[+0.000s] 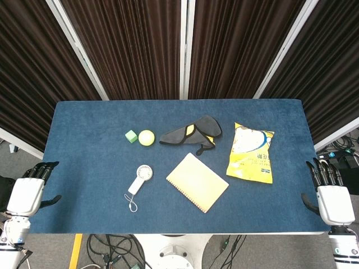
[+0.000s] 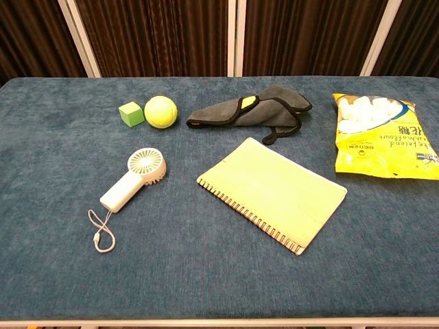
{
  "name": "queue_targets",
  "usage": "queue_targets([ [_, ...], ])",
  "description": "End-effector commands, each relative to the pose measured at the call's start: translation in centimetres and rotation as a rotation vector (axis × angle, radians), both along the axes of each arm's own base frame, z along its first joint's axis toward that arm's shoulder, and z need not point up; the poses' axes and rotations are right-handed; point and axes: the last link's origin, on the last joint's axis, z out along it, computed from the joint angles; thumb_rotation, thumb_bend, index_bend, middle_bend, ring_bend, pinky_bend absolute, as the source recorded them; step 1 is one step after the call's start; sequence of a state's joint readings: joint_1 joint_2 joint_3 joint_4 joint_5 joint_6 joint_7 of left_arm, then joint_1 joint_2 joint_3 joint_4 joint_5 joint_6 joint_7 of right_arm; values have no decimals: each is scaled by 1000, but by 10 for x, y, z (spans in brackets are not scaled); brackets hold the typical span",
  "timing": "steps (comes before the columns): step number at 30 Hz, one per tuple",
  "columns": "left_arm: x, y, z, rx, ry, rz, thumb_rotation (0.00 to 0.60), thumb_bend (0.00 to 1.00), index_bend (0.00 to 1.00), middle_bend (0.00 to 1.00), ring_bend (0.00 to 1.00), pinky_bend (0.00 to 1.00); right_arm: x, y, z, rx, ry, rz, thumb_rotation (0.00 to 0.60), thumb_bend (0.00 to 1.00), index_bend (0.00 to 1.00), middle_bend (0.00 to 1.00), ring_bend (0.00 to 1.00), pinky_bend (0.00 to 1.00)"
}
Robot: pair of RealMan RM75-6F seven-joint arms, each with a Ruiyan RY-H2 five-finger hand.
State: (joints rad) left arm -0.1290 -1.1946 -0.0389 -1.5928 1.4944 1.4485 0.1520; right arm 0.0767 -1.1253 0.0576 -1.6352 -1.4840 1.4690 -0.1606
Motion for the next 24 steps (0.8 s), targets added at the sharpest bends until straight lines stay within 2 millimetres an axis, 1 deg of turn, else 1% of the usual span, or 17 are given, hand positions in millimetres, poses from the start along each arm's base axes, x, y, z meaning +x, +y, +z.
queue_targets([
  [1, -1, 1, 1, 3, 1, 1, 600, 0, 164, 198, 166, 307, 0, 0, -1, 3, 0, 0, 600, 221, 0, 0, 0, 0],
  [20, 3, 1, -6, -14, -8, -39, 600, 0, 163, 198, 166, 308, -1, -2, -3, -1, -9, 6, 600, 221, 0, 0, 0, 0],
  [22, 6, 1, -8, -33, -10, -41, 600, 2, 163, 198, 166, 326, 1, -3, -4, -3, -11, 11, 600, 222, 0, 0, 0, 0],
  [24, 9, 2, -12, -47, -15, -49, 600, 36, 151, 222, 189, 379, 2, -3, -6, -2, -14, 15, 600, 225, 0, 0, 0, 0],
])
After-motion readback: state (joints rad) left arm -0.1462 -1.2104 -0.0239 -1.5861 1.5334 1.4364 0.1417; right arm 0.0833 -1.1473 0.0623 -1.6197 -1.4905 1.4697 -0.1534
